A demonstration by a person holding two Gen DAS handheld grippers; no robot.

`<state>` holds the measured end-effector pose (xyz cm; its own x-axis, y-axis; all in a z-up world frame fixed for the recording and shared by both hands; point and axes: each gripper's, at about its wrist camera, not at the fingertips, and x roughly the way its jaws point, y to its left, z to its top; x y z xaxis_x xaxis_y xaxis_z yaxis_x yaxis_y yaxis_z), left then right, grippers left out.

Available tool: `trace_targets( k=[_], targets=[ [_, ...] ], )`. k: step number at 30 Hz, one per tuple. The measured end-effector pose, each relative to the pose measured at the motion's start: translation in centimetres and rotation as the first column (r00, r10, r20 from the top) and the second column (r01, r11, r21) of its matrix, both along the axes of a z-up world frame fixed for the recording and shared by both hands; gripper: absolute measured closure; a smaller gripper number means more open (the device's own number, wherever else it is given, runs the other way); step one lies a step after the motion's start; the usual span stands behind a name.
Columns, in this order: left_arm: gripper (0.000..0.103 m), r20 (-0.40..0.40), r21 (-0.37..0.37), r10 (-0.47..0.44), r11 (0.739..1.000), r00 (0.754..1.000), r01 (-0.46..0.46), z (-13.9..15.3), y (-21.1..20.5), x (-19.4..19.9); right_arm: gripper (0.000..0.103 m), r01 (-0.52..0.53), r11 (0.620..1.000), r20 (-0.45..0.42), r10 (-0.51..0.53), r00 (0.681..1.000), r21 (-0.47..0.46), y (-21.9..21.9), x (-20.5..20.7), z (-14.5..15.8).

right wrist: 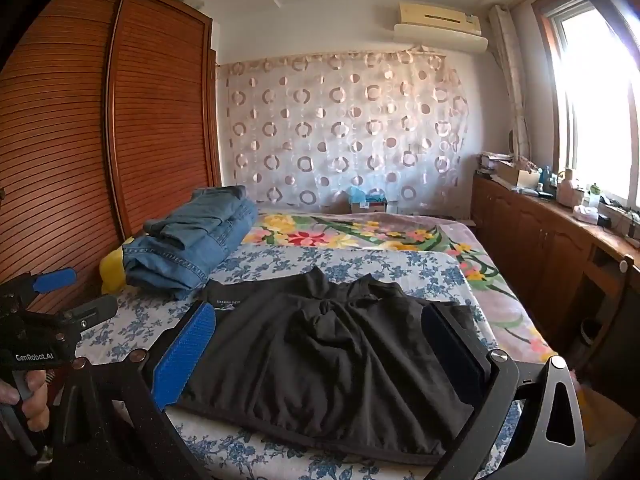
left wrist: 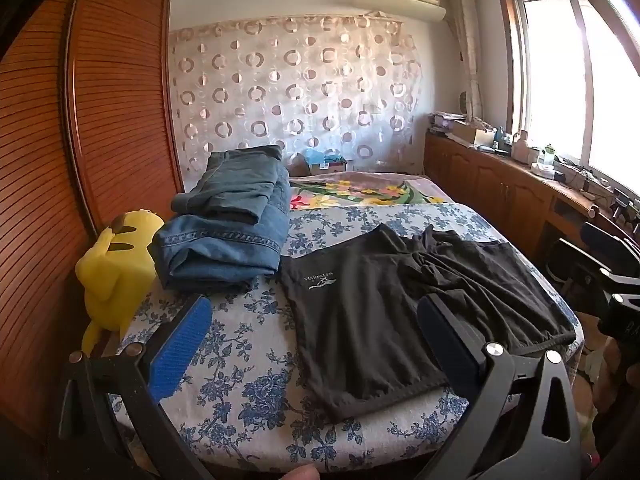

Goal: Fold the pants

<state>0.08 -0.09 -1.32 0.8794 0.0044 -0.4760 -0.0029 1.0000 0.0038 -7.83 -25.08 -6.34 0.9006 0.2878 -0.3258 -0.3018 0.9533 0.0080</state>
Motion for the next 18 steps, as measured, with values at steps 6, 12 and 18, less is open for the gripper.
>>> trace_targets(
  k=[6, 12, 18],
  targets=[
    [0.000, -0.001, 0.002, 0.002, 1.000, 1.000, -0.002, -0.04, -0.11, 0.05, 0.000, 0.002, 1.000, 0.001, -0.002, 1.000, 0.000, -0.02, 0.00, 0.14],
    [0.000, -0.001, 0.007, 0.005, 1.000, 1.000, -0.005, 0.13, -0.29, 0.00, 0.000, 0.002, 1.000, 0.005, -0.002, 1.000, 0.000, 0.07, -0.05, 0.19],
    [0.000, 0.000, 0.010, 0.006, 1.000, 1.000, -0.006, 0.26, -0.39, -0.03, 0.000, 0.000, 1.000, 0.006, 0.000, 1.000, 0.000, 0.04, -0.07, 0.22]
  ],
)
